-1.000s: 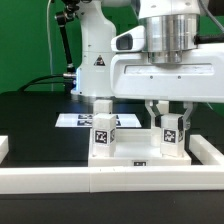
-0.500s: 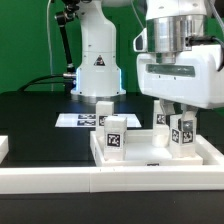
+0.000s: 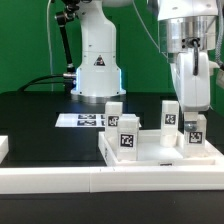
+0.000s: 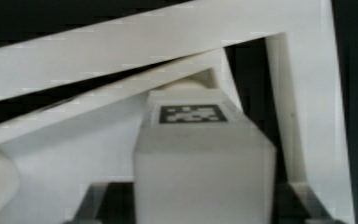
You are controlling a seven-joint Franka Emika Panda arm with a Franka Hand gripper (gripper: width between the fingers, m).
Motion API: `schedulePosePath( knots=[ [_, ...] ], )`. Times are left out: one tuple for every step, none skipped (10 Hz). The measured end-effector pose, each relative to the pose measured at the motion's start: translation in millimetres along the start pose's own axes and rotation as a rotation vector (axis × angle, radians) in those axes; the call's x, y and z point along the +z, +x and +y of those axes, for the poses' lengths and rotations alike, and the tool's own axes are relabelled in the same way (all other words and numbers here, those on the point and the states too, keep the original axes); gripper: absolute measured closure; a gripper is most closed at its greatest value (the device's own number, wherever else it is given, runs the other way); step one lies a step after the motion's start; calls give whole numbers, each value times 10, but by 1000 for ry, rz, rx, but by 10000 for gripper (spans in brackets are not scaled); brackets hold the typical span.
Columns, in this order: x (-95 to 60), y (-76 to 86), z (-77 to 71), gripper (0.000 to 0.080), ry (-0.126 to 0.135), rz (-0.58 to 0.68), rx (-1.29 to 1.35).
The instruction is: Assemble square table
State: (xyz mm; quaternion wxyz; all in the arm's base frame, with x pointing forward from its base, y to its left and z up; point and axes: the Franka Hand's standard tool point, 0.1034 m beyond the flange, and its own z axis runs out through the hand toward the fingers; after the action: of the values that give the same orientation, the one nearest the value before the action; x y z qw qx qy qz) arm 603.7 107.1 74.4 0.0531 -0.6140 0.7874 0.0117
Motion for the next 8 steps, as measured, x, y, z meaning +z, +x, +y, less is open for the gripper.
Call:
schedulePosePath(
  knots=[
    [0,-4,1,509,0,-4,67],
    [0,0,-2,509,-1,-8,77],
    [-2,20,-16,509,0,-18,97],
    [-2,13,-15,509,1,-18,121],
    [0,7,-11,509,1,-18,101],
    [0,7,-11,329,1,-18,61],
    [-1,9,-12,212,1,-19,7],
    [-1,10,-11,212,0,-19,-78]
  ],
)
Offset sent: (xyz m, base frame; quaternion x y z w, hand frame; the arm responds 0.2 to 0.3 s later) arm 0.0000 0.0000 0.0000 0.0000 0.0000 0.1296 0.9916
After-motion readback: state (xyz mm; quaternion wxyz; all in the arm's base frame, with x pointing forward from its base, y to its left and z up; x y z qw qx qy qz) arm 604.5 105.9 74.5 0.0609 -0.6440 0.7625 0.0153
